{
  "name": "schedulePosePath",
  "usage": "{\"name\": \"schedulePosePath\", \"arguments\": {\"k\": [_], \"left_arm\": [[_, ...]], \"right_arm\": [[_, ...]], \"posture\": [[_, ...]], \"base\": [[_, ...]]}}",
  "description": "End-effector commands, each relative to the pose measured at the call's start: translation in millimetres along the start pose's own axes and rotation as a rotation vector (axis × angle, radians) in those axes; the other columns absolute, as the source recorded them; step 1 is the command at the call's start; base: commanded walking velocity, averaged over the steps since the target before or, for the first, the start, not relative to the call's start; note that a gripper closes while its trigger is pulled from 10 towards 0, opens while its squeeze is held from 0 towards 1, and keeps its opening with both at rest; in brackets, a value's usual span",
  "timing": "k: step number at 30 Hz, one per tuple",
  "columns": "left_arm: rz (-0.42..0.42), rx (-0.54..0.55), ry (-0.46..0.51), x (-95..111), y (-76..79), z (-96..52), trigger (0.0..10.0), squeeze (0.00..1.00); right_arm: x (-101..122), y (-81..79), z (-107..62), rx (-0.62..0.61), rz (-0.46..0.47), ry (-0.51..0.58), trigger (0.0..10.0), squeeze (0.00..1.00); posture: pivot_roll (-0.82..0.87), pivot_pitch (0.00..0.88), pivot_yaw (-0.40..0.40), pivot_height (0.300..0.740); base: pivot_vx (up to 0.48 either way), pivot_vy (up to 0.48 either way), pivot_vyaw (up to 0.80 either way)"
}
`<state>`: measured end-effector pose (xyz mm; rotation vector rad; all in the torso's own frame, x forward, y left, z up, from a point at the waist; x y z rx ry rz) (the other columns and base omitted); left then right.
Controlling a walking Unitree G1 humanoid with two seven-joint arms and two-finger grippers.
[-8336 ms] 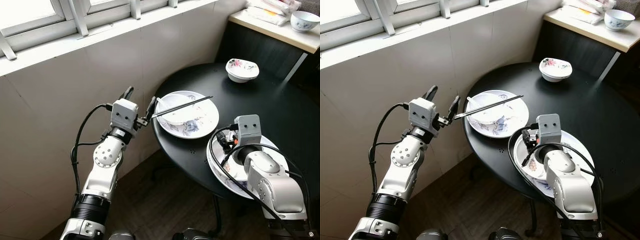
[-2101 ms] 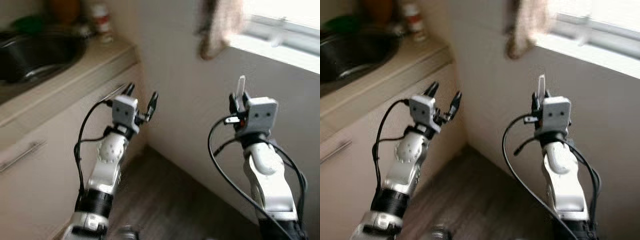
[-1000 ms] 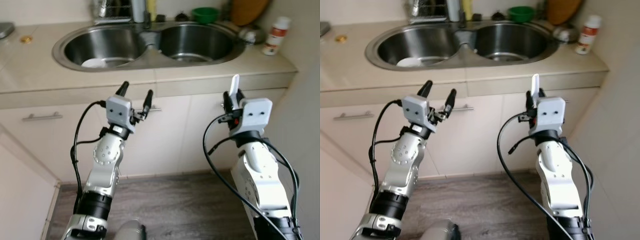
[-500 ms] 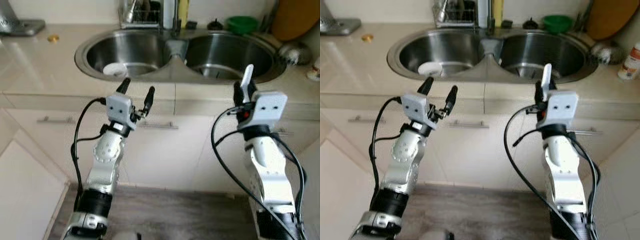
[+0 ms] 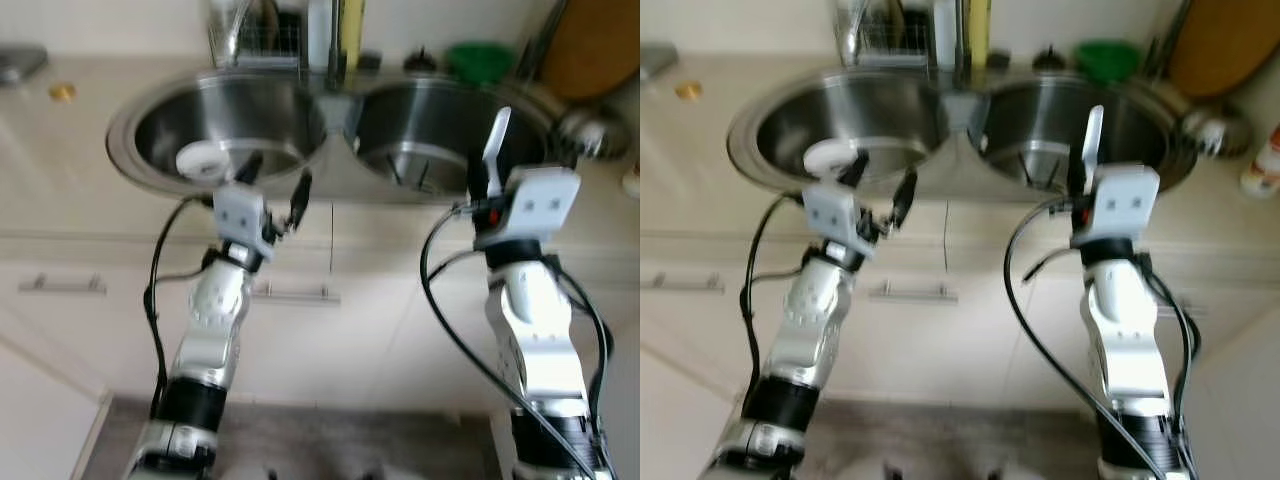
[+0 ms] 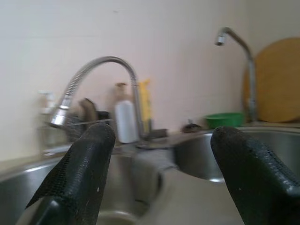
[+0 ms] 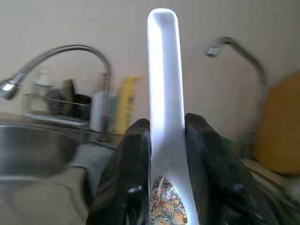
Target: Kitchen organization
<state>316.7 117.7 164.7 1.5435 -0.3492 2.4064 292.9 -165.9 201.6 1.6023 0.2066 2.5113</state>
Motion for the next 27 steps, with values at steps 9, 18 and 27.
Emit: {"name": "schedulePosePath", "arguments": {"k": [9,18,27], "left_arm": [[0.017,0.022,-0.004,0,-7.3,-3.0,10.0,0.0],[0.026,0.028,0.009,3,-8.5,-2.1,10.0,0.0],[0.027,0.02,0.011,3,-7.2,-1.4,10.0,0.0]], "right_arm": [[4,-8.3,3.0,0.03,0.014,0.02,10.0,0.0],[-10,-5.7,11.2,-0.001,0.052,-0.066,10.0,0.0],[-33,1.2,23.0,-0.067,0.07,-0.19,10.0,0.0]], "posture": [[0.06,0.0,-0.032,0.74],[0.07,0.0,-0.032,0.74],[0.08,0.0,-0.03,0.74]], "base": [[0.31,0.0,0.05],[0.116,0.0,0.62],[0.0,0.0,0.0]]}}
Point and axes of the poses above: a point about 5 cm out from each wrist's last joint towards the gripper, its own z axis pointing out of the wrist towards the gripper, its own x axis along the axis of the wrist's last joint, y = z × x, the point moved 1 cm from there along z, pointing out of the wrist towards the gripper, and after that the axes turned 5 degrees about -z, right-handed, at the moved point
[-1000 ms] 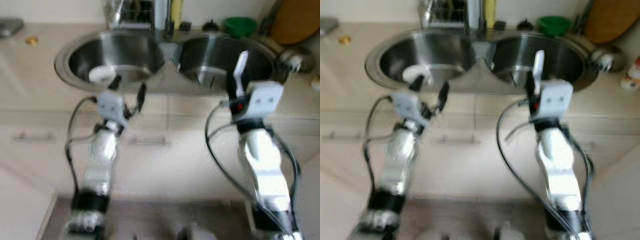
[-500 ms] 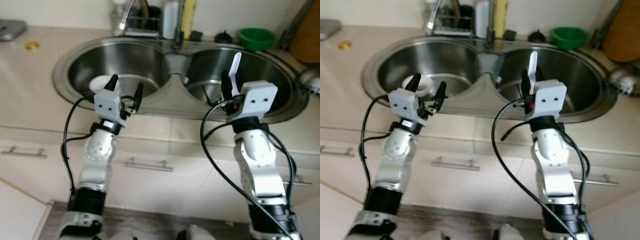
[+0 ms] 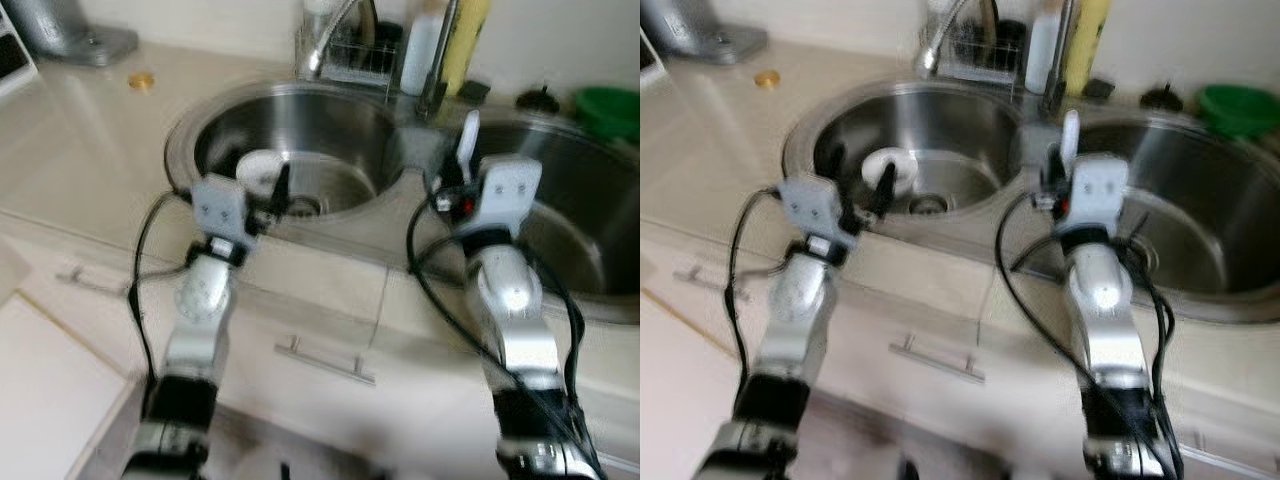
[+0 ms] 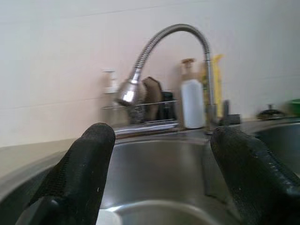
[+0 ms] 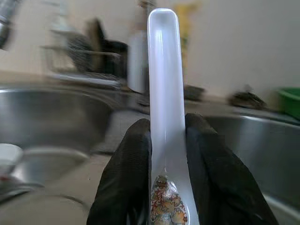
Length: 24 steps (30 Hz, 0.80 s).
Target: Kitchen organization
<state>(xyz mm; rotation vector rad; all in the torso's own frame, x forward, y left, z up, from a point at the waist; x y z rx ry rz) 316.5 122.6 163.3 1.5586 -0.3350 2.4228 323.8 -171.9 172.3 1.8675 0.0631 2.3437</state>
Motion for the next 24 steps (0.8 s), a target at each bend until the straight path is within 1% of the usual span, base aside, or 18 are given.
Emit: {"name": "schedulePosePath", "arguments": {"k": [1,2,3,4,6,7,8,9,10,11,13,14,15,19,24], "left_arm": [[0.017,0.001,0.015,4,-3.2,1.3,10.0,0.0],[0.018,0.001,0.014,4,-3.4,1.4,10.0,0.0],[0.018,0.0,0.014,4,-3.2,1.6,10.0,0.0],[0.018,-0.001,0.014,3,-3.0,1.7,10.0,0.0],[0.018,-0.003,0.014,3,-2.3,2.0,10.0,0.0],[0.018,-0.004,0.014,3,-2.0,2.2,10.0,0.0],[0.018,-0.004,0.014,3,-2.0,2.2,10.0,0.0],[0.018,-0.003,0.014,3,-2.2,2.3,10.0,0.0],[0.019,-0.001,0.014,3,-2.4,2.3,10.0,0.0],[0.019,-0.001,0.014,3,-2.4,2.3,10.0,0.0],[0.02,0.0,0.014,3,-2.5,2.2,10.0,0.0],[0.02,0.0,0.013,3,-2.4,2.1,10.0,0.0],[0.02,0.001,0.013,3,-2.4,2.0,10.0,0.0],[0.017,0.002,0.012,3,-2.5,1.8,10.0,0.0],[0.009,-0.004,0.007,2,-1.3,2.1,10.0,0.0]], "right_arm": [[7,4.3,8.6,-0.02,-0.005,0.014,10.0,0.0],[3,13.5,15.9,-0.054,0.004,-0.021,10.0,0.0],[0,18.9,20.1,-0.072,0.005,-0.054,10.0,0.0],[-3,22.4,22.7,-0.082,0.006,-0.076,10.0,0.0],[-13,31.2,28.1,-0.112,0.004,-0.157,10.0,0.0],[-23,39.8,30.8,-0.143,0.027,-0.24,10.0,0.0],[-23,39.8,30.8,-0.143,0.027,-0.24,10.0,0.0],[-34,40.7,30.2,-0.135,0.035,-0.313,10.0,0.0],[-50,38.8,27.0,-0.108,0.058,-0.422,10.0,0.0],[-54,37.1,24.8,-0.1,0.089,-0.441,10.0,0.0],[-57,35.7,23.3,-0.098,0.123,-0.445,10.0,0.0],[-58,35.4,22.4,-0.097,0.129,-0.447,10.0,0.16],[-59,34.8,21.1,-0.093,0.132,-0.449,10.0,1.0],[-59,34.6,18.9,-0.096,0.166,-0.433,10.0,1.0],[-47,37.5,20.4,-0.104,0.207,-0.353,10.0,1.0]], "posture": [[0.08,0.0,-0.03,0.74],[0.08,0.0,-0.028,0.74],[0.08,0.0,-0.028,0.74],[0.08,0.0,-0.028,0.74],[0.08,0.0,-0.029,0.74],[0.08,0.0,-0.029,0.74],[0.08,0.0,-0.029,0.74],[0.08,0.0,-0.032,0.74],[0.08,0.0,-0.032,0.74],[0.08,0.0,-0.032,0.74],[0.08,0.0,-0.032,0.74],[0.09,0.0,-0.036,0.74],[0.09,0.0,-0.036,0.74],[0.09,0.0,-0.035,0.74],[0.08,0.0,-0.027,0.74]], "base": [[0.0,0.0,0.0],[0.0,0.0,0.0],[0.0,0.0,0.0],[0.0,0.0,0.0],[0.0,0.0,0.0],[0.0,0.0,0.0],[0.0,0.0,0.0],[0.0,0.0,0.0],[0.0,0.0,0.0],[0.0,0.0,0.0],[0.0,0.0,0.0],[0.0,0.0,0.0],[0.0,0.0,0.0],[0.0,0.0,0.0],[0.0,0.0,0.0]]}}
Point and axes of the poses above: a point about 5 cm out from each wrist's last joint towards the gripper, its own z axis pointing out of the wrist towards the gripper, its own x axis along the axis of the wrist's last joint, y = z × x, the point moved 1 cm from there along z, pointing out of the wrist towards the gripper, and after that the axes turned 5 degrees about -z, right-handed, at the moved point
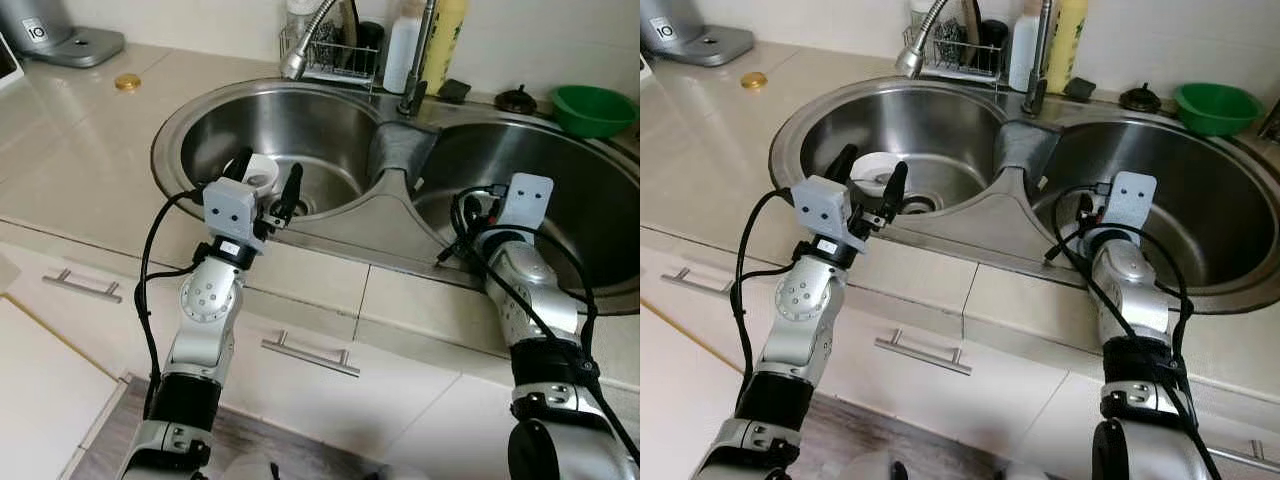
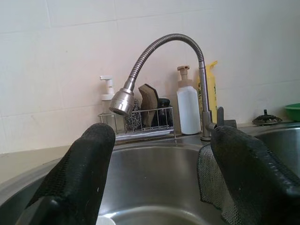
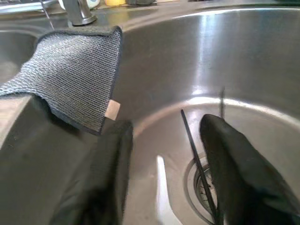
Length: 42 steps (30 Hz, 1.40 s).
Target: Kitchen organization
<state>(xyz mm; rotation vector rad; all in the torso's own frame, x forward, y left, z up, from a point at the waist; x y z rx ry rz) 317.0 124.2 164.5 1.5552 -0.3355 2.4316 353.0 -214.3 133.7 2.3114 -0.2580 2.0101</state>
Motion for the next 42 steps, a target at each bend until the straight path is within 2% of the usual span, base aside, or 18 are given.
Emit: {"name": "schedulePosePath", "arguments": {"k": [1,4,7,11,13,14,15,19,21,23,32,34,42], "left_arm": [[0.004,-0.007,0.003,1,0.5,1.7,10.0,0.0],[0.003,-0.009,0.001,0,0.6,1.2,10.0,0.0],[-0.002,-0.007,0.0,0,0.5,0.8,10.0,0.0],[-0.011,0.0,-0.002,0,0.1,0.0,10.0,0.0],[-0.011,0.001,-0.003,0,-0.1,0.0,10.0,0.0],[-0.014,0.003,-0.004,0,-0.4,-0.1,10.0,0.0],[-0.016,0.004,-0.006,0,-0.6,-0.2,10.0,0.0],[-0.018,0.004,-0.01,0,-0.7,-0.6,10.0,0.0],[-0.021,-0.001,-0.009,0,0.1,-1.1,10.0,0.0],[-0.022,-0.003,-0.009,0,0.7,-1.1,10.0,0.0],[-0.022,-0.003,0.001,2,0.0,-0.1,10.0,0.0],[-0.021,-0.003,0.003,2,-0.1,-0.1,10.0,0.0],[-0.018,0.0,0.006,3,-1.4,-0.5,10.0,0.0]], "right_arm": [[2,2.6,-2.3,-0.004,0.03,0.022,10.0,1.0],[10,3.2,-5.4,-0.009,0.05,0.076,10.0,1.0],[25,3.3,-10.1,-0.014,0.053,0.184,10.0,1.0],[59,-1.2,-24.2,-0.021,0.067,0.405,10.0,1.0],[61,-2.5,-26.0,-0.014,0.07,0.425,10.0,1.0],[66,-5.2,-29.9,0.0,0.068,0.46,10.0,0.34],[71,-10.9,-36.6,0.03,0.046,0.507,10.0,0.0],[74,-30.9,-58.8,0.135,-0.058,0.6,10.0,0.0],[68,-38.6,-67.7,0.172,-0.114,0.613,10.0,0.0],[65,-40.4,-70.2,0.179,-0.124,0.613,10.0,0.0],[62,-45.3,-78.9,0.192,-0.157,0.63,10.0,0.0],[62,-45.0,-79.8,0.182,-0.19,0.634,10.0,0.0],[56,-34.7,-83.1,0.132,-0.222,0.626,10.0,0.0]], "posture": [[0.08,0.0,-0.027,0.74],[0.08,0.0,-0.027,0.74],[0.08,0.0,-0.027,0.74],[0.08,0.0,-0.03,0.74],[0.08,0.0,-0.03,0.74],[0.08,0.0,-0.03,0.74],[0.08,0.0,-0.03,0.74],[0.08,0.0,-0.031,0.74],[0.07,0.0,-0.033,0.74],[0.07,0.0,-0.034,0.74],[0.07,0.0,-0.032,0.74],[0.07,0.0,-0.032,0.74],[0.07,0.0,-0.035,0.74]], "base": [[0.0,0.0,0.0],[0.0,0.0,0.0],[0.0,0.0,0.0],[0.0,0.0,0.0],[0.0,0.0,0.0],[0.0,0.0,0.0],[0.0,0.0,0.0],[0.0,0.213,0.0],[0.0,0.48,0.0],[0.0,0.48,0.0],[0.0,0.48,0.0],[0.0,0.48,0.0],[0.0,0.48,0.0]]}}
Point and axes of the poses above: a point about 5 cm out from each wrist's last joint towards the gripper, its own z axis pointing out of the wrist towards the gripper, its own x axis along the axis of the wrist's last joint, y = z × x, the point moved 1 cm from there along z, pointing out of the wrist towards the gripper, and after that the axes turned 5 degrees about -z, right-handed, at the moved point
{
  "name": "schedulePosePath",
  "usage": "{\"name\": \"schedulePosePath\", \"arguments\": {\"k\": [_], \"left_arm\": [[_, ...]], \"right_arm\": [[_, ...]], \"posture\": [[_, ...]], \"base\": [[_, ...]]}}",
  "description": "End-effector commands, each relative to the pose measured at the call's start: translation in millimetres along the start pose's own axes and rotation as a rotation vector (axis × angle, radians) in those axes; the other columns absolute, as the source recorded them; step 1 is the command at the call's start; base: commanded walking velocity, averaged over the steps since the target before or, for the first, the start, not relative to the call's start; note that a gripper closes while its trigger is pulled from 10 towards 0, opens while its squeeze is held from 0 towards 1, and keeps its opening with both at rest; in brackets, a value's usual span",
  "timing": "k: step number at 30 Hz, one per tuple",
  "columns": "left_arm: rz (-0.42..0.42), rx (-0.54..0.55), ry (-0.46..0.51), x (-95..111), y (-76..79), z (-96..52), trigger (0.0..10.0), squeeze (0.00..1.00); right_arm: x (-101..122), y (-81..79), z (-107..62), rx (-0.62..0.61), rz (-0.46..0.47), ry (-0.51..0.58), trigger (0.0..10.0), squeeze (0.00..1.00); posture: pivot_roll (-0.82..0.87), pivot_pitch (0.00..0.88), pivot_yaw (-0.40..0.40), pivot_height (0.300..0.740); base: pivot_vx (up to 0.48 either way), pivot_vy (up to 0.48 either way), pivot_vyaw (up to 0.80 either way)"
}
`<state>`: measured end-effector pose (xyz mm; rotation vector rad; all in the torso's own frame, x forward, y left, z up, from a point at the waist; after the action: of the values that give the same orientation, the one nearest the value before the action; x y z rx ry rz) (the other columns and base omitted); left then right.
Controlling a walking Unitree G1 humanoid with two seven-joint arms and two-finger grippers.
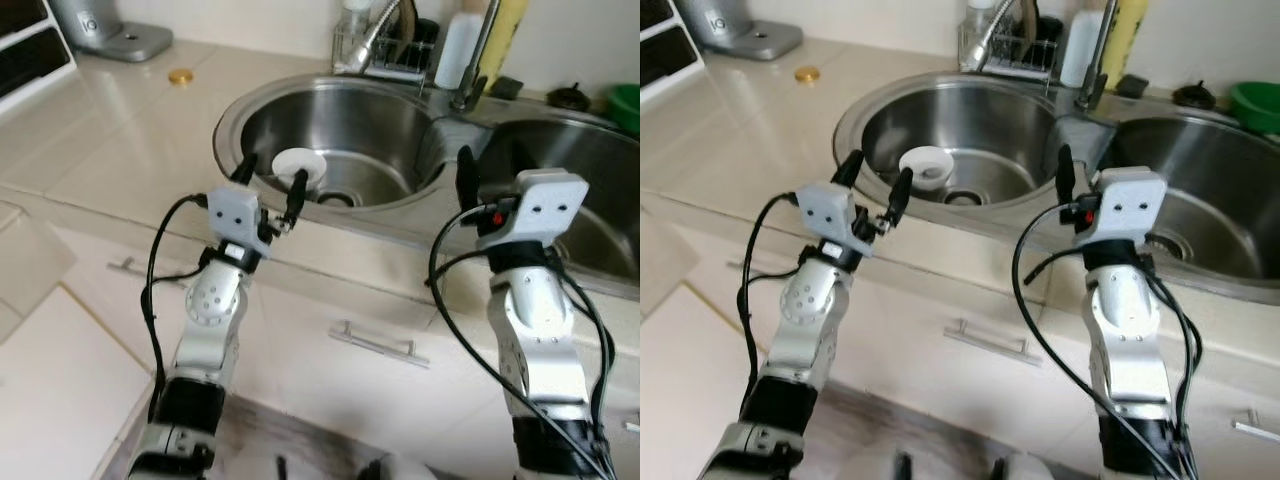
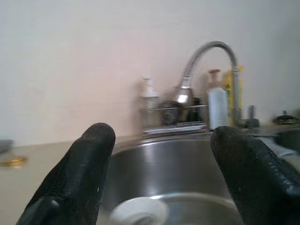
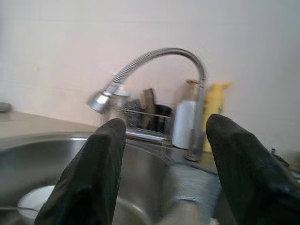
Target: Kitchen organization
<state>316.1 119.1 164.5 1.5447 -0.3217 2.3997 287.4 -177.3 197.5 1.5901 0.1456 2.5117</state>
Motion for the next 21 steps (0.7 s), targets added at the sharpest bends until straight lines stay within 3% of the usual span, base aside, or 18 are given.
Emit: {"name": "schedulePosePath", "arguments": {"k": [1,6,21], "left_arm": [[0.015,0.011,0.007,3.6,-6.4,-1.4,10.0,0.0],[0.013,0.01,0.013,3.9,-5.6,-1.3,10.0,0.0],[0.035,0.0,0.019,4.0,-3.6,-1.9,10.0,0.0]], "right_arm": [[7.3,-3.9,-1.3,0.008,-0.011,0.031,10.0,0.0],[6.1,-3.2,-5.0,-0.001,-0.018,0.022,10.0,0.0],[4.7,-2.4,-7.9,-0.005,-0.014,0.015,10.0,0.0]], "posture": [[0.07,0.0,-0.032,0.74],[0.07,0.0,-0.032,0.74],[0.06,0.0,-0.037,0.74]], "base": [[0.0,0.48,0.0],[0.0,0.443,-0.32],[0.0,-0.018,-0.8]]}}
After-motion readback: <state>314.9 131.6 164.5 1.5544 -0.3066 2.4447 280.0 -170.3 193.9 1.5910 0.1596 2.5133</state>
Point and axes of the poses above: a point about 5 cm out from each wrist's last joint towards the gripper, its own z axis pointing out of the wrist towards the gripper, its own x axis along the axis of the wrist's last joint, y = z × x, the point moved 1 cm from there along z, pointing out of the wrist towards the gripper, and after that the axes turned 5 degrees about -z, right-handed, at the moved point
